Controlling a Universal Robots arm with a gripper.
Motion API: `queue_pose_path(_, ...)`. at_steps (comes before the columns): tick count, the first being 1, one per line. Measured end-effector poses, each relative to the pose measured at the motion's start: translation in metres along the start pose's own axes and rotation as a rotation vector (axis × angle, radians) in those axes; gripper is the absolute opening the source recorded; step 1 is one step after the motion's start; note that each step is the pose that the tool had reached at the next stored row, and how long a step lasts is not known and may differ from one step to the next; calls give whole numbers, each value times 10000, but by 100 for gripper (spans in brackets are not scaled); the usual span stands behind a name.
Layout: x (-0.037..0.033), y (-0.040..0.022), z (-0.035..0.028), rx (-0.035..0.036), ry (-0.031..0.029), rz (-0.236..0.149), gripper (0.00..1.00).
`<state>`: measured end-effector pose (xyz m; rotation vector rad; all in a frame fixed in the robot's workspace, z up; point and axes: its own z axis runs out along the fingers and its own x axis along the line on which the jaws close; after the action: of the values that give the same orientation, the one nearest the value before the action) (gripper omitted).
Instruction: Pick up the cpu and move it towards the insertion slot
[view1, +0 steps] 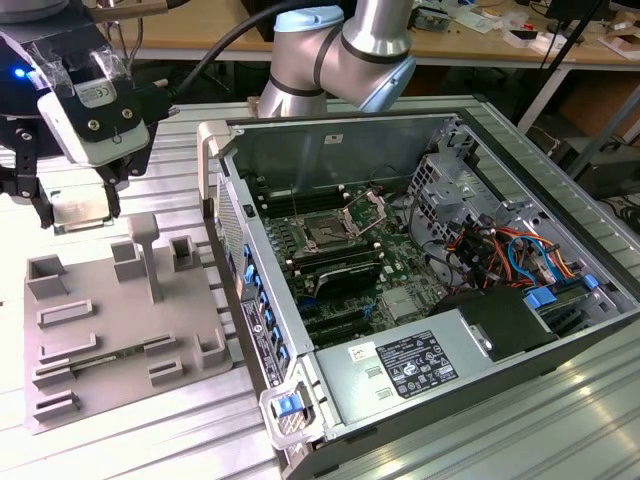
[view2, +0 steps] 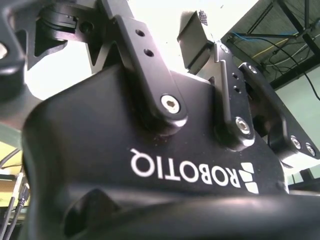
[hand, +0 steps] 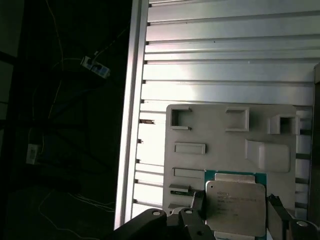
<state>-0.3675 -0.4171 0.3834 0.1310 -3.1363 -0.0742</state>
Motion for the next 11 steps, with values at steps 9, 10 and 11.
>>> queue_pose_path(9,-211,-17,-1,0,0,0,55)
queue_pose_path(10,-242,-20,-1,0,0,0,55)
queue_pose_path(11,-266,-22,-1,0,0,0,55)
